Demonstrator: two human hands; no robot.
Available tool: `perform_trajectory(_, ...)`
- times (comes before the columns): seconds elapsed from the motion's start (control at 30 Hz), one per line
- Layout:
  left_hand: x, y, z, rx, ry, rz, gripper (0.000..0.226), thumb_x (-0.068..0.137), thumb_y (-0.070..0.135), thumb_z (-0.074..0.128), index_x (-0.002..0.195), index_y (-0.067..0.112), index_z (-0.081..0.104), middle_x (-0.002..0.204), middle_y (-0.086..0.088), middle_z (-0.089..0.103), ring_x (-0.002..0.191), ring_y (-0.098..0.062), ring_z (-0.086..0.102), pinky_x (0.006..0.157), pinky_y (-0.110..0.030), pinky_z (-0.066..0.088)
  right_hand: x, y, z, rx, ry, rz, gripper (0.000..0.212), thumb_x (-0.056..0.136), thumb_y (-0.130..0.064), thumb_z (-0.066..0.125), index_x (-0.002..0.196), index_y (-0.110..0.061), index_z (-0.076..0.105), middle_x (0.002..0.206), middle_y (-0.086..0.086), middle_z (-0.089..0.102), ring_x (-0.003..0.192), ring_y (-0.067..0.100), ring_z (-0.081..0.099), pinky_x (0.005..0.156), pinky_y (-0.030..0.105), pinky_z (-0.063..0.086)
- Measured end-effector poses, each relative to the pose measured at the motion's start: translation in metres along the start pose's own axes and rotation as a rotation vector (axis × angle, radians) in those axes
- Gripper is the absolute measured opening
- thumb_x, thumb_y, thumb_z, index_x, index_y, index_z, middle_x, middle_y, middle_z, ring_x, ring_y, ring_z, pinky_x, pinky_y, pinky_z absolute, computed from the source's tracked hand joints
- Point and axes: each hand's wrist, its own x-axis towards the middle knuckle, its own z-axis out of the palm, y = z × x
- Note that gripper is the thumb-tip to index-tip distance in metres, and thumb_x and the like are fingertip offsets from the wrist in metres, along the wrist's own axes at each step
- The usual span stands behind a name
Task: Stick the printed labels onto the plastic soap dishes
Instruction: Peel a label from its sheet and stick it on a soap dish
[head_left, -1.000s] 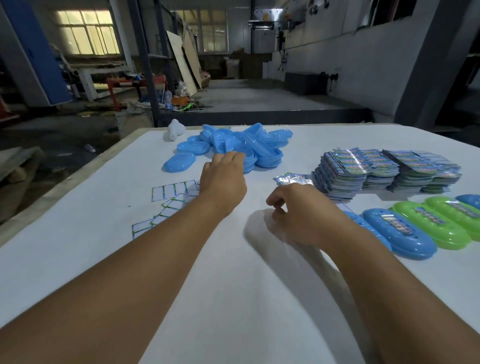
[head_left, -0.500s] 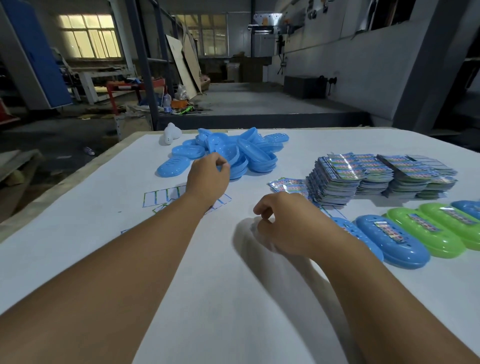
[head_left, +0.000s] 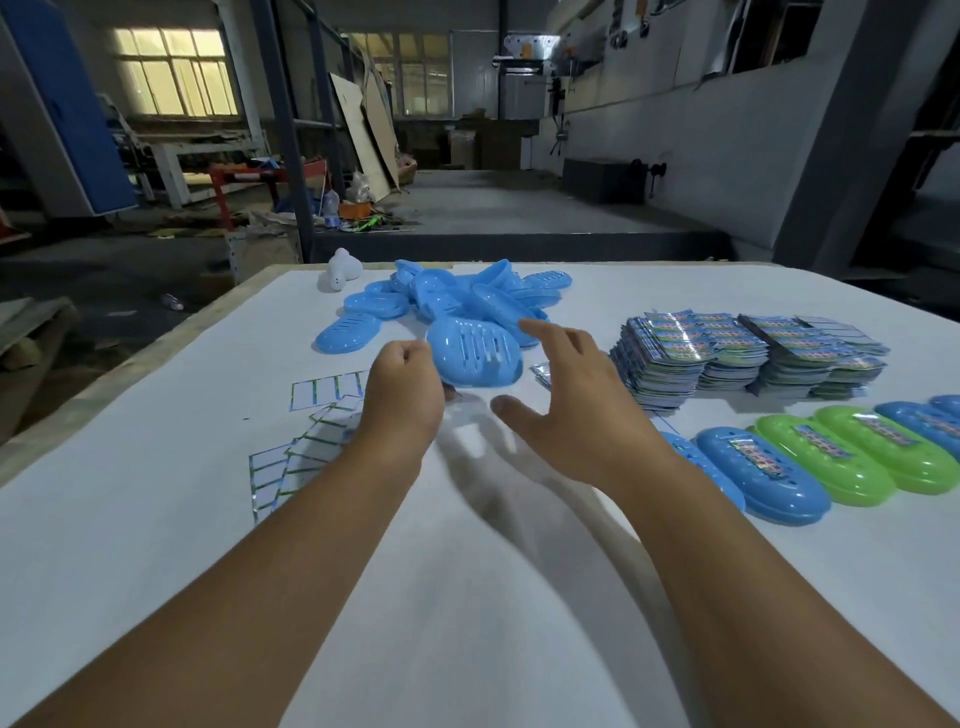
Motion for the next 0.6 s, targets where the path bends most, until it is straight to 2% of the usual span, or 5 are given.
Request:
perform_trajectory(0.1,-0.010,-0.009,-0.004,-0.070,-0.097,-0.071,0.023,0.097,0.021,0.042,0.084,0.016,0.060,0.057,-0.001,0.065,0.058,-0.018,0.058,0.057,-0.029,0.038,0.001,0.001,-0.001,0.029,-0.069,-0.010,0.081,0.086,-0.053,0.071,0.152,-0.041,0.027,0.154,-0.005,0.035,0.136,0.021,0.038,0.107,0.036,0.038)
perform_trajectory(0.23,-0.015,-0.010,-0.006,-0.167,-0.175,-0.233,0.027,0.098,0.017,0.040,0.082,0.012,0.061,0.060,-0.009,0.061,0.051,-0.016,0.047,0.050,-0.024,0.033,0.001,0.002,0.001,0.015,-0.152,-0.056,0.066,0.088,-0.056,0.068,0.146,-0.037,0.043,0.144,-0.009,0.049,0.125,0.013,0.050,0.092,0.026,0.037)
perform_trajectory(0.37,-0.018,-0.003,-0.010,-0.210,-0.227,-0.365,0.029,0.100,0.020,0.041,0.083,0.009,0.063,0.056,-0.009,0.058,0.044,-0.012,0.045,0.043,-0.019,0.033,0.001,0.003,0.001,-0.028,-0.195,-0.036,0.067,0.085,-0.061,0.068,0.143,-0.035,0.047,0.137,-0.009,0.055,0.119,0.013,0.052,0.094,0.030,0.043)
perform_trajectory(0.5,-0.014,-0.003,-0.023,0.349,-0.213,0.012,0.034,0.100,0.031,0.042,0.086,0.014,0.067,0.067,-0.002,0.070,0.061,-0.018,0.062,0.060,-0.030,0.053,0.001,0.006,0.001,-0.031,-0.203,0.006,0.066,0.083,-0.062,0.070,0.140,-0.036,0.049,0.128,-0.010,0.059,0.116,0.014,0.055,0.094,0.033,0.046)
perform_trajectory(0.6,-0.007,-0.004,-0.037,0.792,-0.059,0.291,0.030,0.100,0.025,0.042,0.099,0.011,0.069,0.097,-0.010,0.070,0.088,-0.028,0.060,0.075,-0.035,0.048,0.000,0.009,0.001,-0.086,-0.242,0.016,0.063,0.081,-0.064,0.067,0.137,-0.038,0.050,0.129,-0.011,0.059,0.117,0.014,0.054,0.096,0.037,0.047)
